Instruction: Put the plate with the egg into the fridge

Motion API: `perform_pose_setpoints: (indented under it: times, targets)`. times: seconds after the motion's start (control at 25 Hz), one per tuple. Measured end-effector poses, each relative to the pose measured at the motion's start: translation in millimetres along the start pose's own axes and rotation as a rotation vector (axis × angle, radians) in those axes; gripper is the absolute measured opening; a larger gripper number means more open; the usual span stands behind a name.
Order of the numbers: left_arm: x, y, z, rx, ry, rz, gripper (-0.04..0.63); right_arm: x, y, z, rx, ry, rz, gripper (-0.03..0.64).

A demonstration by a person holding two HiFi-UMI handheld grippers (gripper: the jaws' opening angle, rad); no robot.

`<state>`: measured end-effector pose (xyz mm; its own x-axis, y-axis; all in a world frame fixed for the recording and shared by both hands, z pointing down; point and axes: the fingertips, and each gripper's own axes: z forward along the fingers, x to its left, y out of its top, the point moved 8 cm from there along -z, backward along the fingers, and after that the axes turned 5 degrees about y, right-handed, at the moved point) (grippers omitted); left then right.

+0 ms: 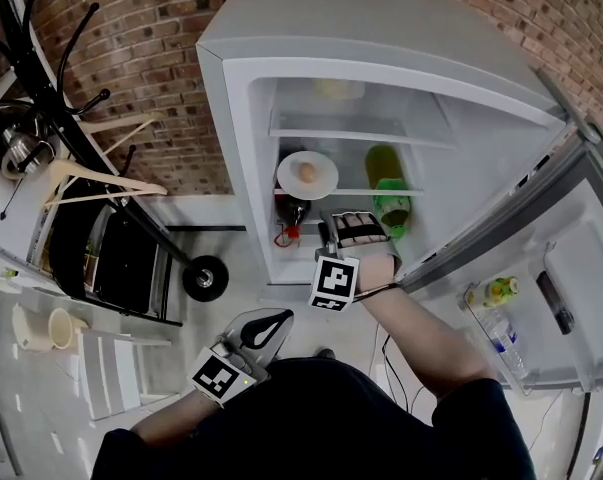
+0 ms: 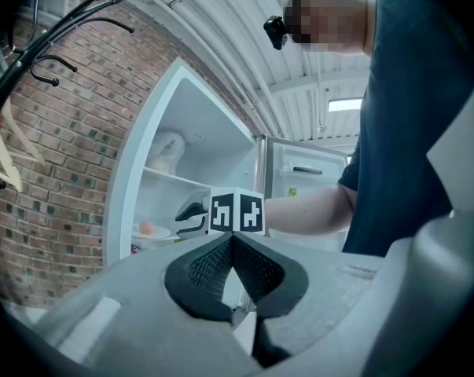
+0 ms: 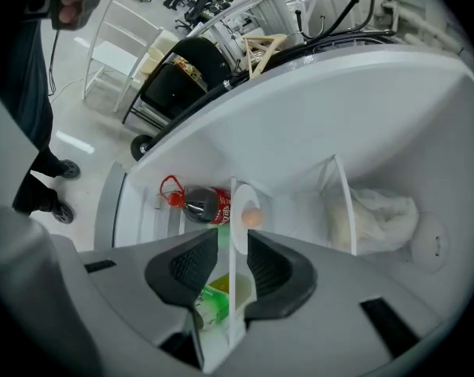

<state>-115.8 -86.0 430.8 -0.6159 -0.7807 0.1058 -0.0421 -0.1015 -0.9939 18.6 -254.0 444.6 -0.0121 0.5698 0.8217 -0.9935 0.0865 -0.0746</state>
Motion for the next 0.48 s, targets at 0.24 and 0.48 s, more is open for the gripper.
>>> perform_pose_setpoints:
  times: [0.24,0.48]
  targets:
    - [-1.0,0.2,2.5,0.001,-0.009,-0.005,-0.002,7.1,4.3,-25.8,-0.038,-0.001,0.05,0.124]
    - [-0.8,1.0,4.2,0.002,-0.012,-0.006,-0.002,17.9,5.2,-50.0,-0.1,0.004,0.148,0.123]
